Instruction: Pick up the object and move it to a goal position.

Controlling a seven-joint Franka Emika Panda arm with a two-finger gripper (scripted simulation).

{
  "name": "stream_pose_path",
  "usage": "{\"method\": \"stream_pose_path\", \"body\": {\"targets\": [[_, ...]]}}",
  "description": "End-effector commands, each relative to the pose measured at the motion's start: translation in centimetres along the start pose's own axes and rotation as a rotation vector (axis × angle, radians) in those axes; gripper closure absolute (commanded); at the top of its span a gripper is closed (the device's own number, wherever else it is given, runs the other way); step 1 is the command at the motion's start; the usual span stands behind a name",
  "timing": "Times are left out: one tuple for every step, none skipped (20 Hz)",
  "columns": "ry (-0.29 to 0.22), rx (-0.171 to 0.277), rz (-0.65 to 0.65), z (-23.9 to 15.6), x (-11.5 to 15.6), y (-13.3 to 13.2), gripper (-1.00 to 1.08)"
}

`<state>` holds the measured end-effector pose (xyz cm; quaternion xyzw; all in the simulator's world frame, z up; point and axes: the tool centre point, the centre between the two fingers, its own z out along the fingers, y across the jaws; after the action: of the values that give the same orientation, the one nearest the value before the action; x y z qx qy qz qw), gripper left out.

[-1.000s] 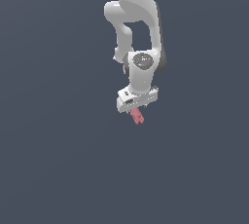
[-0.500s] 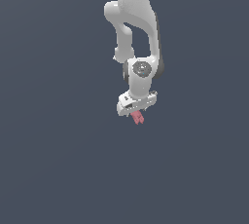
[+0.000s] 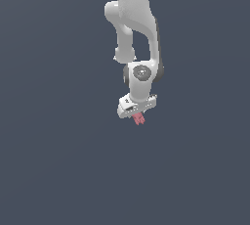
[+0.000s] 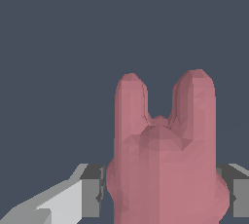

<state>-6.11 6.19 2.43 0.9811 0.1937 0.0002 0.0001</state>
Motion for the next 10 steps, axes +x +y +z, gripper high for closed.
{"method": "stream_pose_path", "body": {"targets": [[-0.001, 0.0, 0.0, 0.09, -0.01, -0.01, 1.08], [-0.001, 0.0, 0.0, 0.09, -0.01, -0.01, 1.08], [-0.001, 0.0, 0.0, 0.09, -0.01, -0.01, 1.08], [-0.001, 0.0, 0.0, 0.09, -0.01, -0.01, 1.08], [-0.001, 0.0, 0.0, 0.09, -0.01, -0.01, 1.08], [-0.001, 0.0, 0.0, 0.09, -0.01, -0.01, 1.08], [0.0, 0.0, -0.001, 0.01, 0.01, -0.03, 1.08], [0.0, 0.0, -0.001, 0.0, 0.0, 0.0, 1.08], [0.0, 0.0, -0.001, -0.01, -0.03, 0.11, 1.08], [0.0, 0.0, -0.001, -0.05, -0.07, 0.28, 1.08]]}}
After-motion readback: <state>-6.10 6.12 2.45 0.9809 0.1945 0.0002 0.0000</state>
